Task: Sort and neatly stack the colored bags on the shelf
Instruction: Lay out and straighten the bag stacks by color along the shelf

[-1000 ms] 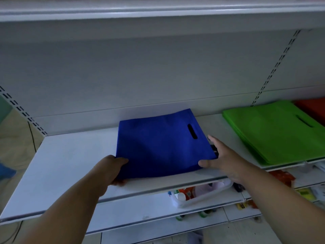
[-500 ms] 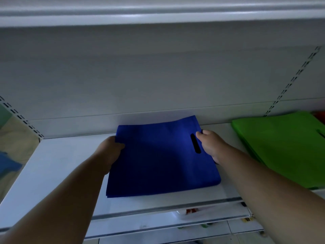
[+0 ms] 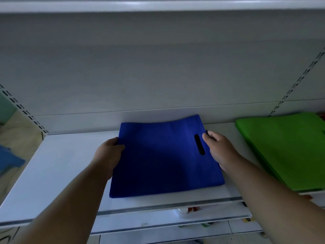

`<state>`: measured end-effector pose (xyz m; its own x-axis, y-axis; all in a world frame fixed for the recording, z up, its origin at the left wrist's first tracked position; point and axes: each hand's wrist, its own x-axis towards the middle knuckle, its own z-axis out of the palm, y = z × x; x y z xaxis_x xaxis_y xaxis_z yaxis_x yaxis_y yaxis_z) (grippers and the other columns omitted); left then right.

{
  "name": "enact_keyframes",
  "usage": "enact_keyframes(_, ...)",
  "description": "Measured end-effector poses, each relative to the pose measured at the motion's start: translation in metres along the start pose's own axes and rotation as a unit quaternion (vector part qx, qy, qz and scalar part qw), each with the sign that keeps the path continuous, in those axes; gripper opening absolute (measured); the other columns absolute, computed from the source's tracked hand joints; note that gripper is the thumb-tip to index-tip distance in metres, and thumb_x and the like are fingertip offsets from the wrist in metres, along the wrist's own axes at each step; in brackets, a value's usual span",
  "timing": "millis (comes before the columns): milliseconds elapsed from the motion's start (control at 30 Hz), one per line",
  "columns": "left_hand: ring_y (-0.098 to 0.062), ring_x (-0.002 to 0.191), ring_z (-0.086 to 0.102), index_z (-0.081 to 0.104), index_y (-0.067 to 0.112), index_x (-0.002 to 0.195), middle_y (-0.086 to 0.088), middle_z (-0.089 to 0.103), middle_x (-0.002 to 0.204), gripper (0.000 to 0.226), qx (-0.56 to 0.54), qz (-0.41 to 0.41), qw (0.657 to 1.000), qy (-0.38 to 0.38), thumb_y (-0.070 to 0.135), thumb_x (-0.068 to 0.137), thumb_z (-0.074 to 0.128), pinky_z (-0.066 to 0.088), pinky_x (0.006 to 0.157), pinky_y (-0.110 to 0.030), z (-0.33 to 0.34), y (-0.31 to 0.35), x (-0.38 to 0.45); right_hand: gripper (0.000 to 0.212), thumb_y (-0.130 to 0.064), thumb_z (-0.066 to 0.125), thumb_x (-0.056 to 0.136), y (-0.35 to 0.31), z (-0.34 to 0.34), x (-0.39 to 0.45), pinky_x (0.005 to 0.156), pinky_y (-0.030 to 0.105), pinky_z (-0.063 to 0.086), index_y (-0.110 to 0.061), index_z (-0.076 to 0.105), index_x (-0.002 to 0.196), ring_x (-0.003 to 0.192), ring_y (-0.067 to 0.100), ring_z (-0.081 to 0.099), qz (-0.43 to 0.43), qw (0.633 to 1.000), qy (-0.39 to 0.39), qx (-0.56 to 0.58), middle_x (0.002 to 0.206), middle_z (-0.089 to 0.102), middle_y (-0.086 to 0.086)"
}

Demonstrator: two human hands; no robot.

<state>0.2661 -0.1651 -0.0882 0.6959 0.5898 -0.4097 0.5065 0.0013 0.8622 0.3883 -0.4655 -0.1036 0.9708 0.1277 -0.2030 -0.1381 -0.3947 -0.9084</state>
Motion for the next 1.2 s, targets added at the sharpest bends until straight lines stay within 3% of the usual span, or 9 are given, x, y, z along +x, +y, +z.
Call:
enact_keyframes(67,-0.026,0.089,0.061,0.061,0.024,0.076,-0.003,0.065,0.091,0.024,-0.018,0.003,1.000,0.020,0.005,0.089,0.055,0.048,0.088,-0.039,-0.003,-0.005,0.000,0.043,-0.038,0.049,0.100,0.001,-0.003,-0.007,0.107,0.035,0.038,-0.014,0.054,0.135,0.131,0.020,0.048,0.006,0.999,-0.004,0.031,0.136,0.056,0.000)
enact_keyframes(167,-0.026,0.111,0.060,0.063,0.019,0.125,-0.003,0.065,0.118,0.035,-0.087,-0.013,0.996,0.010,0.009,0.092,0.061,0.043,0.104,-0.039,-0.007,-0.011,-0.002,0.053,-0.046,0.044,0.100,0.004,-0.007,-0.014,0.113,0.034,0.030,-0.023,0.041,0.147,0.137,0.010,0.038,0.014,0.998,-0.031,0.051,0.149,0.042,-0.007)
enact_keyframes(267,-0.025,0.118,0.058,0.051,0.017,0.140,-0.004,0.061,0.130,0.047,-0.120,-0.009,0.993,-0.012,0.009,0.095,0.059,0.042,0.105,-0.037,-0.011,-0.010,-0.009,0.053,-0.049,0.040,0.100,0.002,-0.007,-0.020,0.114,0.034,0.027,-0.026,0.037,0.148,0.139,0.010,0.034,0.010,0.998,-0.051,0.043,0.152,0.038,-0.007)
enact_keyframes(433,-0.028,0.123,0.055,0.048,0.016,0.143,-0.007,0.057,0.137,0.046,-0.180,-0.011,0.982,-0.047,0.011,0.097,0.056,0.040,0.107,-0.038,-0.025,-0.019,-0.021,0.052,-0.047,0.035,0.101,0.002,-0.012,-0.035,0.105,0.025,0.025,-0.028,0.034,0.150,0.140,0.009,0.031,-0.008,0.999,-0.044,0.013,0.153,0.035,-0.009)
enact_keyframes(600,-0.028,0.119,0.056,0.045,0.011,0.144,-0.012,0.057,0.136,0.046,-0.204,-0.006,0.977,-0.069,0.010,0.099,0.053,0.043,0.099,-0.036,-0.025,-0.025,-0.033,0.054,-0.052,0.030,0.100,0.002,-0.010,-0.048,0.108,0.027,0.022,-0.032,0.030,0.150,0.142,0.011,0.027,-0.004,0.997,-0.071,-0.015,0.156,0.030,-0.009)
enact_keyframes(700,-0.028,0.124,0.055,0.047,0.015,0.143,-0.007,0.059,0.134,0.044,-0.210,-0.002,0.975,-0.069,0.014,0.099,0.053,0.041,0.106,-0.038,-0.028,-0.030,-0.039,0.056,-0.056,0.030,0.099,-0.001,-0.012,-0.058,0.107,0.031,0.025,-0.033,0.029,0.150,0.142,0.014,0.030,-0.002,0.998,-0.047,-0.034,0.156,0.031,-0.007)
enact_keyframes(800,-0.024,0.123,0.056,0.052,0.021,0.139,0.001,0.063,0.129,0.039,-0.199,0.000,0.978,-0.057,0.019,0.100,0.054,0.038,0.110,-0.042,-0.029,-0.045,-0.057,0.056,-0.057,0.032,0.098,0.004,-0.012,-0.077,0.107,0.029,0.026,-0.035,0.030,0.150,0.140,0.012,0.032,-0.007,0.998,-0.039,-0.041,0.155,0.033,-0.009)
enact_keyframes(1033,-0.013,0.114,0.056,0.049,0.029,0.138,0.008,0.060,0.127,0.038,-0.167,0.018,0.984,-0.057,0.028,0.101,0.052,0.041,0.095,-0.032,-0.023,-0.046,-0.086,0.059,-0.055,0.039,0.096,0.009,-0.003,-0.096,0.112,0.035,0.028,-0.033,0.030,0.150,0.141,0.016,0.033,-0.012,0.998,0.000,-0.059,0.156,0.032,-0.005)
enact_keyframes(1200,-0.019,0.113,0.060,0.055,0.026,0.132,0.003,0.065,0.121,0.035,-0.166,-0.028,0.985,-0.035,0.029,0.098,0.056,0.042,0.106,-0.041,-0.029,-0.058,-0.098,0.063,-0.046,0.050,0.096,0.018,-0.001,-0.103,0.114,0.036,0.030,-0.029,0.025,0.152,0.143,0.014,0.029,-0.042,0.985,-0.016,-0.168,0.157,0.027,-0.006)
